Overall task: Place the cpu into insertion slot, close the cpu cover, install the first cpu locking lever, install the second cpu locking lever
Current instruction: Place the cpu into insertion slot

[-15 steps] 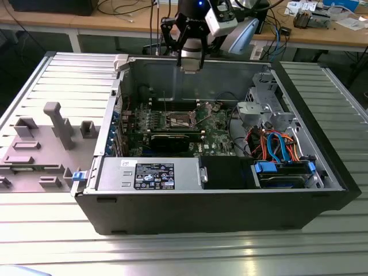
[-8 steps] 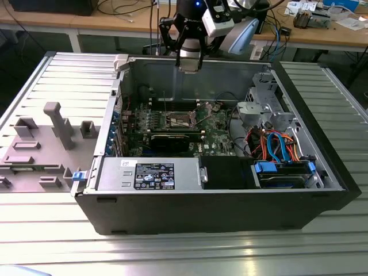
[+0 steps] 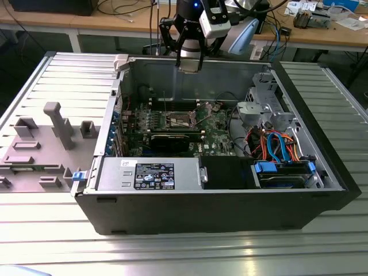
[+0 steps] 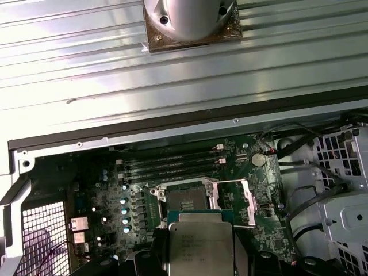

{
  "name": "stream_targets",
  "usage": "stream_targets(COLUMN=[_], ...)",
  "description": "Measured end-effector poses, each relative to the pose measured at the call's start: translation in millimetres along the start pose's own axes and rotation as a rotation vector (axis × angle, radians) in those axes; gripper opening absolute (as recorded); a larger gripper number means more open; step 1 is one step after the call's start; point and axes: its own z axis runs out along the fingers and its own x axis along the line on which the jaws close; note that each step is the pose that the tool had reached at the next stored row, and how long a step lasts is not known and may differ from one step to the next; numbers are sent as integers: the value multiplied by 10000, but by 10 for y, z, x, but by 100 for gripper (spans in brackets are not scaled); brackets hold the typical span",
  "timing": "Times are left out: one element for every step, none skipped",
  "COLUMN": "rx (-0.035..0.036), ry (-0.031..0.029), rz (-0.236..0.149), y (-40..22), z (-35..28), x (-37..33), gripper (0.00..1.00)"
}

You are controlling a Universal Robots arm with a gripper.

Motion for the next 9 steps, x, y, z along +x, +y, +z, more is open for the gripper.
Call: stream_targets(rx=[0,-1,0,0,-1,-2,-5,-6,-6], ry=[0,-1,0,-1,-2,-5,-15,-24,-28], rz=[0,0,0,11,23,54,165,263,310], y=[0,0,0,0,0,0,0,0,0], z=[0,0,0,0,0,0,1,1,0], x=[0,0,0,0,0,0,0,0,0], gripper=[55,55,55,55,55,55,55,55,55])
